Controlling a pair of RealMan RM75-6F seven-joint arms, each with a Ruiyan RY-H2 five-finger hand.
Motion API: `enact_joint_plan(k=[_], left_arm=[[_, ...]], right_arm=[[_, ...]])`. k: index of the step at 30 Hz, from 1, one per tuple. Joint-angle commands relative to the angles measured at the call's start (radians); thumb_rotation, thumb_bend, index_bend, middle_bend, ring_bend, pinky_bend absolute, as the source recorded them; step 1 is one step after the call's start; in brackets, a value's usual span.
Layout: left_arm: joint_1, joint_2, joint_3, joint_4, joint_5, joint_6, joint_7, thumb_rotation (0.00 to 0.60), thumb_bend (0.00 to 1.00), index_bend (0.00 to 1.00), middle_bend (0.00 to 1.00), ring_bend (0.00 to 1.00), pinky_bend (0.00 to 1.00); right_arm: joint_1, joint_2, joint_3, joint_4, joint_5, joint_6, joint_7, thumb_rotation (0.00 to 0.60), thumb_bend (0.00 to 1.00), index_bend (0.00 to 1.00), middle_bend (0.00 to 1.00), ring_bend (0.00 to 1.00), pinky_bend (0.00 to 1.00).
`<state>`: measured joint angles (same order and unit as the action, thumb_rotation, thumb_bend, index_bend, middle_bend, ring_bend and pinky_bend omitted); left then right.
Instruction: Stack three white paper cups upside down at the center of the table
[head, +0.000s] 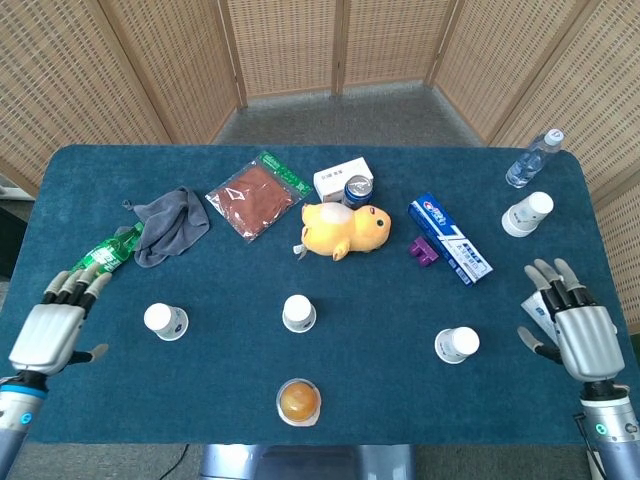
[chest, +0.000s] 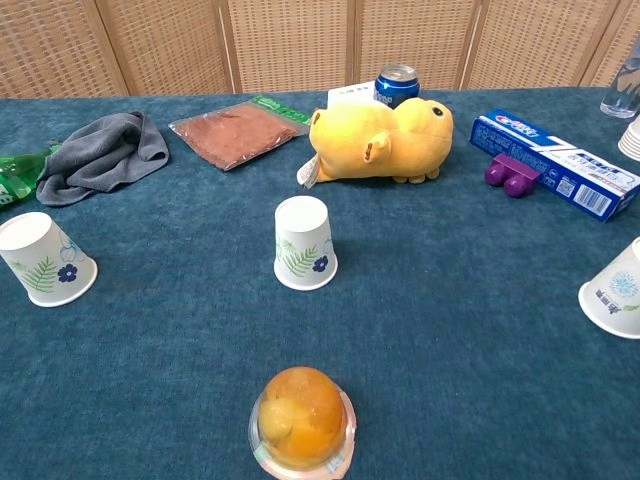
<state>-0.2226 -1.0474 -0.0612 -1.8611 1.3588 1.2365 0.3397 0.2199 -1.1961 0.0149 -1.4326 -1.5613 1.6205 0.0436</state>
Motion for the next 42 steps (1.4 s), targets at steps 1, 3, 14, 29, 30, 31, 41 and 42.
enact_joint_plan(k=[1,3,14,29,30,31,41,42], left_arm=[[-0.041,-0.034,-0.01,-0.018,-0.054,-0.048,0.065,0.6,0.14,0.0,0.0,0.0,0.0],[-0.059,-0.053,-0.012,-0.018,-0.076,-0.065,0.099,0.6,0.14,0.0,0.0,0.0,0.0],[-0.153,-0.151,-0.027,-0.012,-0.228,-0.123,0.274,0.6,0.14,0.0,0.0,0.0,0.0],[-0.198,-0.251,-0.008,0.078,-0.309,-0.127,0.282,0.6,0.15,0.0,0.0,0.0,0.19],[-0.201,-0.257,-0.007,0.083,-0.311,-0.126,0.283,0.6,0.15,0.0,0.0,0.0,0.22],[-0.204,-0.265,-0.006,0.09,-0.312,-0.124,0.286,0.6,0.15,0.0,0.0,0.0,0.24],[-0.226,-0.311,-0.001,0.119,-0.329,-0.089,0.332,0.6,0.21,0.25,0.25,0.21,0.46],[-0.228,-0.316,-0.001,0.123,-0.33,-0.086,0.337,0.6,0.21,0.27,0.28,0.24,0.47]], right_arm=[[-0.008,0.005,0.012,-0.002,0.007,0.003,0.01,0.6,0.24,0.1,0.12,0.0,0.31],[-0.012,0.01,0.019,-0.003,0.01,0.004,0.017,0.6,0.24,0.1,0.12,0.0,0.31],[-0.033,0.024,0.052,-0.014,0.011,0.011,0.042,0.6,0.24,0.1,0.12,0.0,0.31],[-0.045,0.022,0.078,-0.011,0.013,-0.002,0.051,0.6,0.24,0.1,0.12,0.0,0.31],[-0.046,0.022,0.079,-0.011,0.013,-0.003,0.05,0.6,0.24,0.1,0.12,0.0,0.31],[-0.047,0.021,0.08,-0.012,0.012,-0.002,0.048,0.6,0.24,0.1,0.12,0.0,0.31],[-0.052,0.016,0.088,-0.009,0.01,-0.012,0.043,0.6,0.24,0.11,0.12,0.0,0.31],[-0.052,0.016,0.089,-0.009,0.009,-0.011,0.042,0.6,0.24,0.11,0.12,0.0,0.31]])
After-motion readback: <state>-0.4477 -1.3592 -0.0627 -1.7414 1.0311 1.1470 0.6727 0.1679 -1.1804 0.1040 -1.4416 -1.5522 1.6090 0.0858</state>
